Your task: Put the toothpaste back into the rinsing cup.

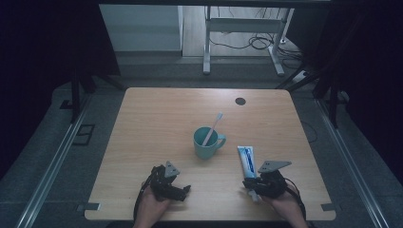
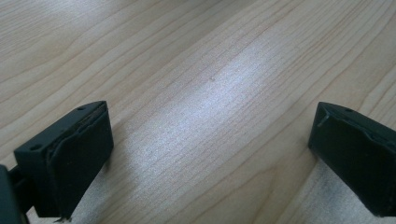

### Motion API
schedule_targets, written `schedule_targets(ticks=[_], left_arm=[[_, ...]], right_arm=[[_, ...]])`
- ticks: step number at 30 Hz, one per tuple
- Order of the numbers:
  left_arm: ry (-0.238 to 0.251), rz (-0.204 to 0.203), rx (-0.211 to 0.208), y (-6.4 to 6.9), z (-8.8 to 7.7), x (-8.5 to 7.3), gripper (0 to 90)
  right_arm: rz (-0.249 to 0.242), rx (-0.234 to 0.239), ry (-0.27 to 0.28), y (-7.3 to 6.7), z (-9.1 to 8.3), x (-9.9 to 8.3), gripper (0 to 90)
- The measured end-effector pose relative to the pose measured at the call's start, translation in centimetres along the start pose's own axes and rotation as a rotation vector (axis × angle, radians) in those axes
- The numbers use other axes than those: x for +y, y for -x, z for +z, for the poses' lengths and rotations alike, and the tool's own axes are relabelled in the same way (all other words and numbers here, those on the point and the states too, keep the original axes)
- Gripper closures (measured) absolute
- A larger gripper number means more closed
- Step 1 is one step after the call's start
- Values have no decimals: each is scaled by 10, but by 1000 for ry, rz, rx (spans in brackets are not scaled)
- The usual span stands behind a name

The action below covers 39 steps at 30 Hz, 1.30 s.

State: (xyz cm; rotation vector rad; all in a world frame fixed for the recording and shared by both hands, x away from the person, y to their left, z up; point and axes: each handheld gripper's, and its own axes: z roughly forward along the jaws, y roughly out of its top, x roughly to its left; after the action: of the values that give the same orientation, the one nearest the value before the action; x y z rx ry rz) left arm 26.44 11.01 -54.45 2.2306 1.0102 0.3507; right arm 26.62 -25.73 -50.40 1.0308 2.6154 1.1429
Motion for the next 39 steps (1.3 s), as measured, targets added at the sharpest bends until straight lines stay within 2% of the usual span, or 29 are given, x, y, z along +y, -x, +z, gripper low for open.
schedule_targets(ticks=[10,11,12,14,16,18,22,26,28,31,32,36,39], left_arm=[[1,3,-2,0,0,0,0],[0,1,-2,0,0,0,1],[0,1,-2,0,0,0,1],[2,-1,-1,0,0,0,0],[2,-1,-1,0,0,0,1],[2,0,-1,0,0,0,1],[2,1,0,0,0,0,1],[2,2,0,0,0,0,1],[2,1,-1,0,0,0,1],[2,1,0,0,0,0,1],[2,2,0,0,0,0,1],[2,-1,0,0,0,0,1],[2,0,0,0,0,0,1]], right_arm=[[12,-36,22,15,-14,-7,807],[11,-56,29,19,-18,-8,806],[11,-56,29,19,-18,-8,806],[20,-104,19,24,-23,-9,789],[53,-102,19,28,-26,-10,788],[48,-114,12,28,-28,-11,785],[32,-84,15,21,-25,-11,769],[30,-78,22,17,-22,-8,781],[28,-45,35,15,-20,-8,781],[14,-27,24,10,-17,-7,782],[1,-22,-1,8,-12,-7,799],[24,-4,-10,10,-8,-9,834],[30,-19,-23,13,-10,-9,841]])
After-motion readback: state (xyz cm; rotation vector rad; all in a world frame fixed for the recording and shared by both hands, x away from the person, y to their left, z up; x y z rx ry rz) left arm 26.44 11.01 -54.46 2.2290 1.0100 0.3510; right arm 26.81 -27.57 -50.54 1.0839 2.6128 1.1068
